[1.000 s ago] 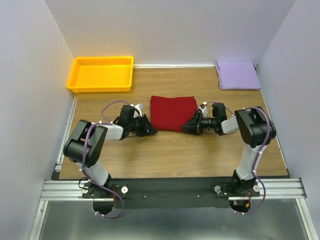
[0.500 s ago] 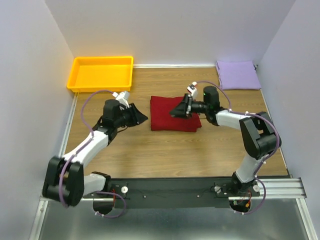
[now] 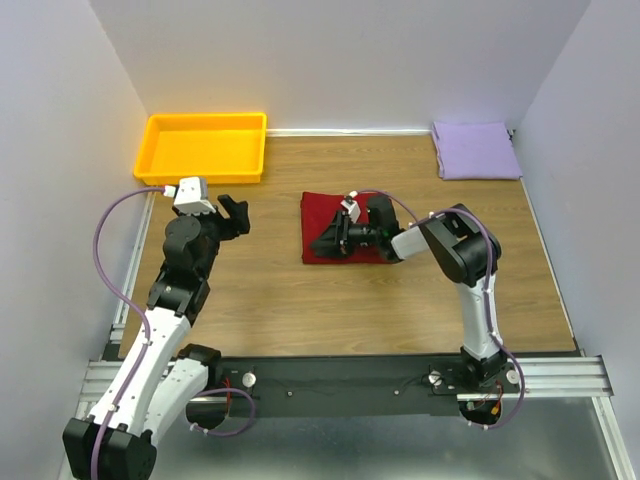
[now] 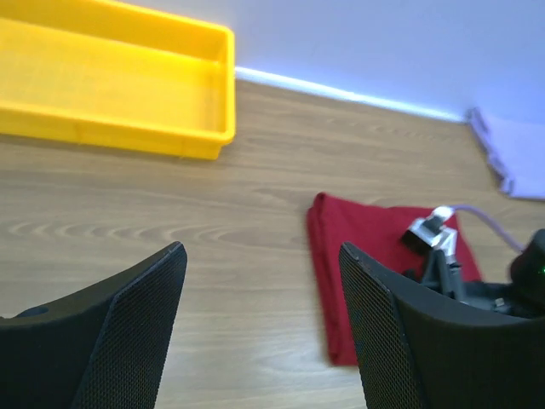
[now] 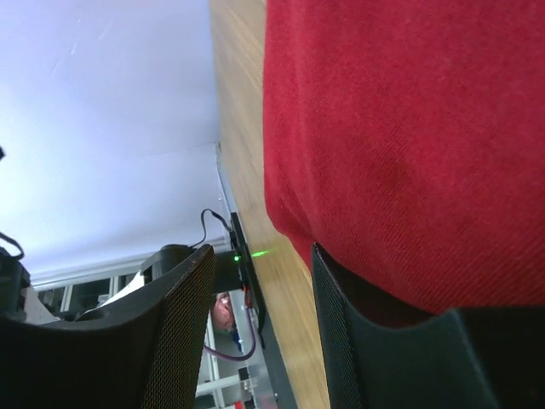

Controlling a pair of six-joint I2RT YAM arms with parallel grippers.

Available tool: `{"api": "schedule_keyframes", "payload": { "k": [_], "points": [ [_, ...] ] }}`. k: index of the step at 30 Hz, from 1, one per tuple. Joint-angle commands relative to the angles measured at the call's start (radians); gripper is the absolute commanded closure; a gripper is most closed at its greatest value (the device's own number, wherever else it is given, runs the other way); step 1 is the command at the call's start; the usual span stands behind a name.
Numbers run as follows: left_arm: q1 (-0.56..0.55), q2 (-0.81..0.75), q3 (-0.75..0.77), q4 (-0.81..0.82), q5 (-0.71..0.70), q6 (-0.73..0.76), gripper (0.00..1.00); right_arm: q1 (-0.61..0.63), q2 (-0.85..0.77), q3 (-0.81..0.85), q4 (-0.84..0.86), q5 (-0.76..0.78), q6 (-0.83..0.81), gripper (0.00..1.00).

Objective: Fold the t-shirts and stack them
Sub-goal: Fold the tshirt

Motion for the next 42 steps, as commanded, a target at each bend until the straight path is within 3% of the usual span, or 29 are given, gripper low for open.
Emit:
{"api": "schedule_keyframes", "payload": {
  "k": [1, 6, 10, 20, 25, 28, 33, 36, 42],
  "points": [
    [0.003, -0.032, -0.029, 0.013, -0.084, 0.072, 0.19, 0.001, 0.004, -0.01, -0.024, 0.046, -0.007, 0.44],
    [0.003, -0.032, -0.029, 0.016, -0.079, 0.091, 0.19, 0.021, -0.116, 0.138, -0.211, 0.095, -0.079, 0.44],
    [0.003, -0.02, -0.031, 0.018, -0.064, 0.095, 0.19, 0.051, -0.09, 0.218, -0.222, 0.112, -0.05, 0.44],
    [0.003, 0.009, -0.037, 0.028, -0.009, 0.101, 0.19, 0.114, 0.109, 0.169, -0.179, 0.151, -0.003, 0.44],
    [0.003, 0.077, -0.011, 0.05, 0.094, 0.12, 0.19, 0.107, 0.07, 0.194, -0.202, 0.137, -0.027, 0.44],
    [-0.013, 0.153, 0.053, 0.028, 0.161, 0.13, 0.19, 0.079, -0.036, 0.255, -0.41, 0.164, -0.149, 0.44],
    [-0.227, 0.277, 0.167, 0.016, 0.085, 0.21, 0.19, -0.052, -0.246, 0.3, -0.803, 0.431, -0.455, 0.43],
    [-0.316, 0.383, 0.244, 0.014, 0.083, 0.232, 0.19, -0.142, -0.364, 0.237, -0.932, 0.645, -0.57, 0.43],
    [-0.571, 0.648, 0.424, -0.039, 0.014, 0.353, 0.19, -0.463, -0.574, 0.053, -1.093, 0.912, -0.706, 0.37]
  ]
}}
